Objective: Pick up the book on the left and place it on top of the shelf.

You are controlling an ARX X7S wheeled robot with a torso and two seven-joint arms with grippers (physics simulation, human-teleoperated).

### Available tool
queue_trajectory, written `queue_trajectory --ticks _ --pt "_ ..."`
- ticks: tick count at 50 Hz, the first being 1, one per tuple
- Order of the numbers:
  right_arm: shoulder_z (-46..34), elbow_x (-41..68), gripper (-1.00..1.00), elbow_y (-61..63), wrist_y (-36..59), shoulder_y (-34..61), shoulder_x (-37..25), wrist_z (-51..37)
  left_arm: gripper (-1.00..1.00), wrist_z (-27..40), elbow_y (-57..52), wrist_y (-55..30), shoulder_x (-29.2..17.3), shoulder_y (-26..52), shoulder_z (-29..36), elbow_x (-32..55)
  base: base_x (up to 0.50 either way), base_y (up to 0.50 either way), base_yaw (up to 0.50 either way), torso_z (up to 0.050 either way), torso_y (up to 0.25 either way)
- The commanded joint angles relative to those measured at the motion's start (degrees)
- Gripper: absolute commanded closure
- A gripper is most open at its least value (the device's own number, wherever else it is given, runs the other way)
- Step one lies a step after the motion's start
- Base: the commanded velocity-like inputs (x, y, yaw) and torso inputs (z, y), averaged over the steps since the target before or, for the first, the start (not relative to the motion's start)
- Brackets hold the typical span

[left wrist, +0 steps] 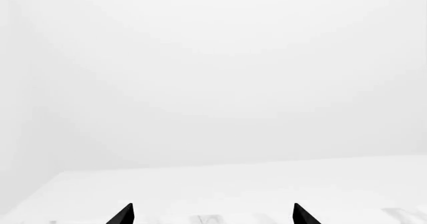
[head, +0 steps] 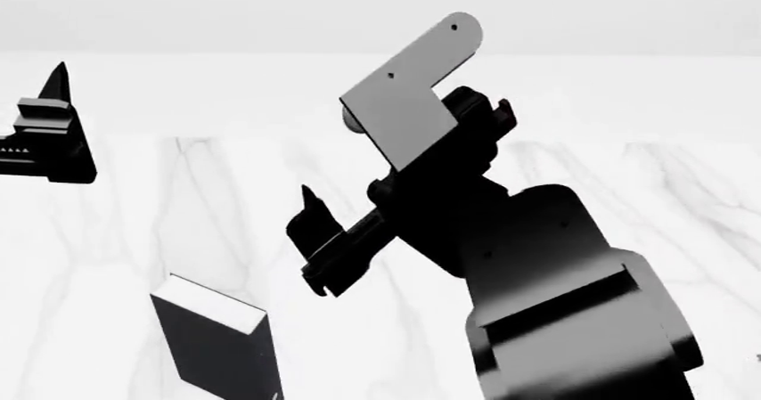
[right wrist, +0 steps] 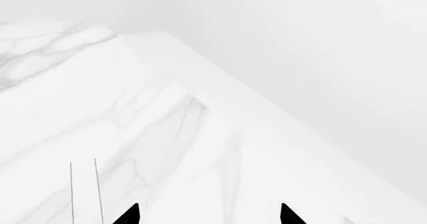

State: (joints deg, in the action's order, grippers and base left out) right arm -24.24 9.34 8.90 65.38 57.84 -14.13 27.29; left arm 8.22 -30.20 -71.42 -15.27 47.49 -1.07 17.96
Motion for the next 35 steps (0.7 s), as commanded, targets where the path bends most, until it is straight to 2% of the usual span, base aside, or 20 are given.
queue_trajectory --ticks 1,22,35 --pt "-4.6 -1.7 -1.0 -2.7 -1.8 0.8 -0.8 10.0 -1.0 0.2 0.0 0.0 -0.2 0.0 0.2 0.2 0.0 0.0 0.0 0.0 0.0" --pt "-5.5 -0.6 -1.0 -3.7 -3.6 -0.7 0.9 9.9 -1.0 0.6 0.2 0.1 -0.3 0.0 0.4 0.7 0.0 0.0 0.0 0.0 0.0" --pt "-7.7 -0.9 -1.0 -11.8 -9.4 -0.8 4.5 9.4 -1.0 0.9 0.1 -0.2 -0.5 0.2 0.7 1.0 0.0 0.0 0.0 0.0 0.0"
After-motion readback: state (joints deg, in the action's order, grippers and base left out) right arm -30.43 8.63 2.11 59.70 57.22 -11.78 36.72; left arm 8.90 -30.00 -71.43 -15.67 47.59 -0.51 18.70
